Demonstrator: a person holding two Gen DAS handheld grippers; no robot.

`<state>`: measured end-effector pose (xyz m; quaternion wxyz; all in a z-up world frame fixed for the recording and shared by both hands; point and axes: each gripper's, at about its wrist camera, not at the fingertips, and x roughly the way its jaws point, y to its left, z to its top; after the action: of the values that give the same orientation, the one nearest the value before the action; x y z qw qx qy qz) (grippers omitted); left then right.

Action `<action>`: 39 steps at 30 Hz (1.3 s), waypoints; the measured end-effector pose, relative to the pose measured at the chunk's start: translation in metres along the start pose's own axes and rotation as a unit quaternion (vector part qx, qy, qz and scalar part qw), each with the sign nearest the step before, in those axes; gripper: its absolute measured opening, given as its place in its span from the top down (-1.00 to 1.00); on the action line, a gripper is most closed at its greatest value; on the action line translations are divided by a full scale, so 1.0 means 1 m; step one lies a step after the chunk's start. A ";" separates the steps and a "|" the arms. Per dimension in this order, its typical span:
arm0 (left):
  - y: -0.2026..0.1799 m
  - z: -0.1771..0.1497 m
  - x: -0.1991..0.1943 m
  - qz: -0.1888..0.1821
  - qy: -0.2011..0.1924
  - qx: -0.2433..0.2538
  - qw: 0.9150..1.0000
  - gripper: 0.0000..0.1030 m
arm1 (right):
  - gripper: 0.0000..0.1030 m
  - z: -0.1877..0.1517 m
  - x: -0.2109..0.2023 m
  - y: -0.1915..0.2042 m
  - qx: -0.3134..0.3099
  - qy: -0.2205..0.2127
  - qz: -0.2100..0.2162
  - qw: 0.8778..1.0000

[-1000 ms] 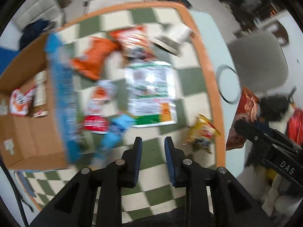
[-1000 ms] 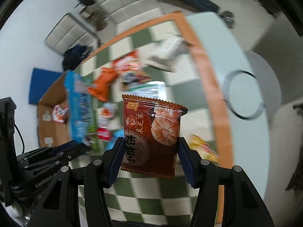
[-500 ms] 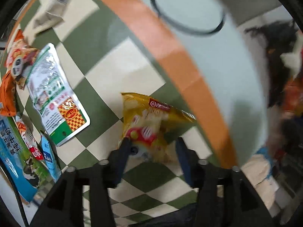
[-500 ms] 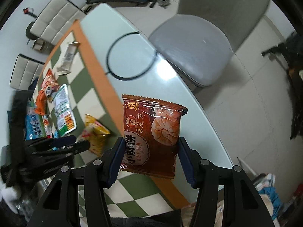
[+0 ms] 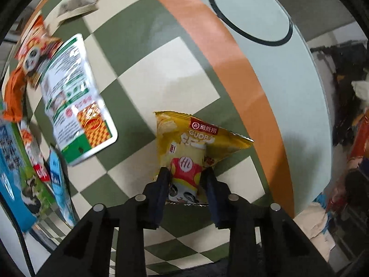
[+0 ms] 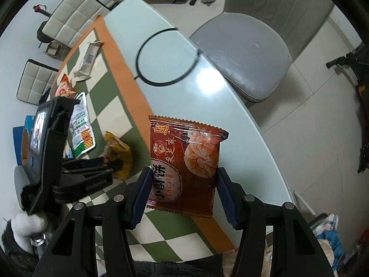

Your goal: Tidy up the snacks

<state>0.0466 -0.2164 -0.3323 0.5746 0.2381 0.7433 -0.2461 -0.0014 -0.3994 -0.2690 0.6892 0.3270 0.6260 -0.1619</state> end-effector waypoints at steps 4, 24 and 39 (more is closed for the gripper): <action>0.029 -0.020 -0.034 -0.041 -0.036 -0.036 0.998 0.49 | -0.14 0.002 -0.008 0.023 -0.018 -0.006 0.008 1.000; 0.365 -0.183 -0.167 -0.039 -0.192 -0.294 0.936 0.58 | -0.14 -0.049 0.011 0.400 -0.261 0.024 0.114 0.958; 0.468 -0.178 -0.105 -0.044 -0.147 -0.334 0.930 0.57 | -0.14 -0.043 0.125 0.531 -0.274 0.061 0.040 0.959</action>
<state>0.2372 0.2486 -0.2343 0.7123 -0.0394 0.6996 -0.0409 0.3220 0.0413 -0.2581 0.7189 0.1597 0.6735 0.0637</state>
